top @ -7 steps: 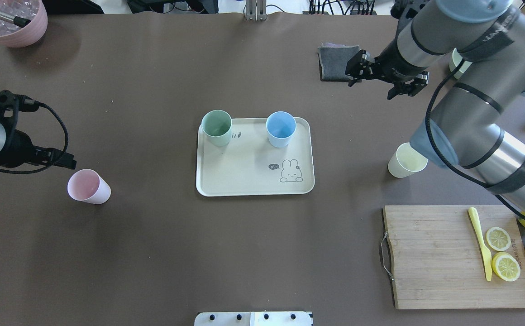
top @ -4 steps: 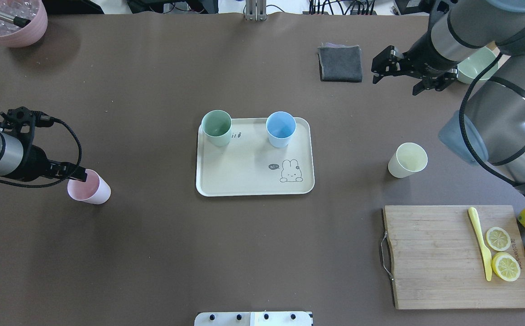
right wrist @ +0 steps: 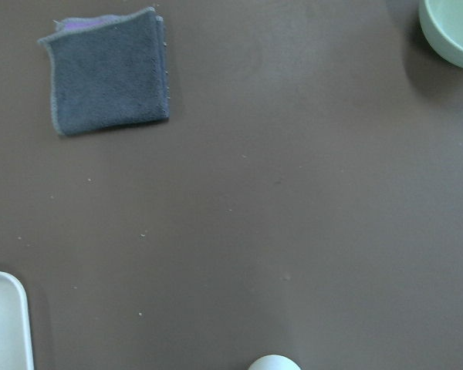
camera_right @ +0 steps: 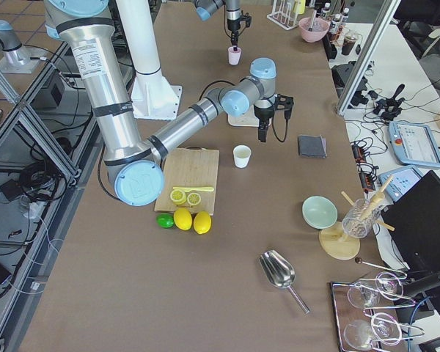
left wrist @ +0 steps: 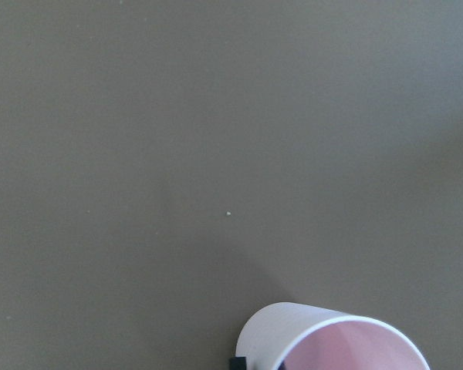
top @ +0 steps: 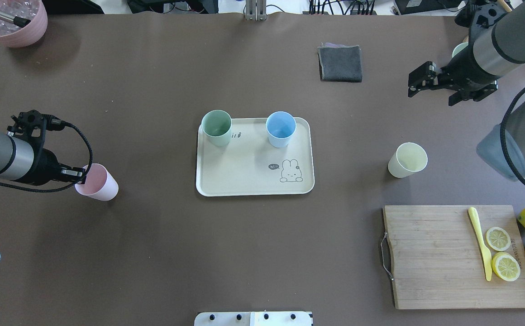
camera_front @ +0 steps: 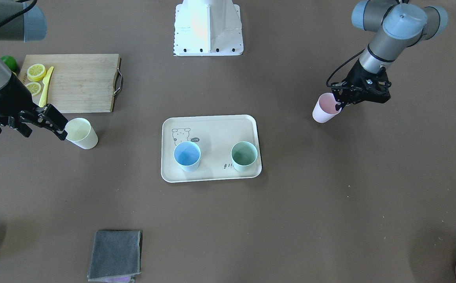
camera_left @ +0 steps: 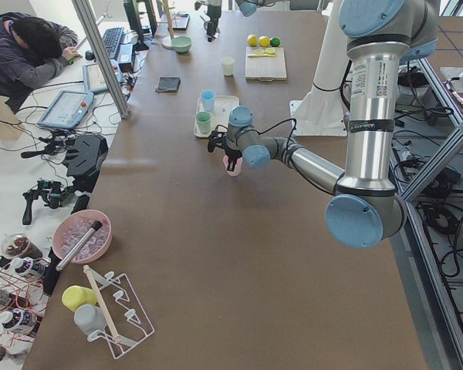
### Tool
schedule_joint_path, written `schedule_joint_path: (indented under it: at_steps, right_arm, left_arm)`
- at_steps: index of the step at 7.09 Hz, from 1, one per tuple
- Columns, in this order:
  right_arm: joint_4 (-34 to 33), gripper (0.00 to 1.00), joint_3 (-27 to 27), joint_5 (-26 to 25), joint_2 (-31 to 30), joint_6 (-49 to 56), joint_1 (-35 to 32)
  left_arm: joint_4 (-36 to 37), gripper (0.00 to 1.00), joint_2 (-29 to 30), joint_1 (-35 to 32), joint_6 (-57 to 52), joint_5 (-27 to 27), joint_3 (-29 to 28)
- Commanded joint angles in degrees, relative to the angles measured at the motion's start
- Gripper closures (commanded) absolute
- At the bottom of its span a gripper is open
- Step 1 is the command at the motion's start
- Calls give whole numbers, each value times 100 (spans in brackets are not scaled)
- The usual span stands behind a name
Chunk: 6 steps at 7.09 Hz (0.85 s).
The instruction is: Place all cups on tray
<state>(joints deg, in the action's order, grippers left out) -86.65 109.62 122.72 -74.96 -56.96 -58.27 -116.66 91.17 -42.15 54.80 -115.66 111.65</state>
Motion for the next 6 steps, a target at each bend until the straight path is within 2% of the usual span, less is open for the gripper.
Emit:
schedule_joint_path:
  at_steps: [1,2,3,6]
  right_arm:
    - [200,0,68,-12,-553,177,0]
    - [515,0,77,15,-790,107,17]
    - [492,0,68,-46,-801,37,165]
    - [474,0,42,-222,-757,-184,553]
  left_arm:
    - [918,100,1009,-12,431,-80,147]
    - [1831,100,1808,40,574,-27,130]
    - [2092,100,2208,206,758,69,-27]
    - [2095,100,3035,786,1250,692,-747]
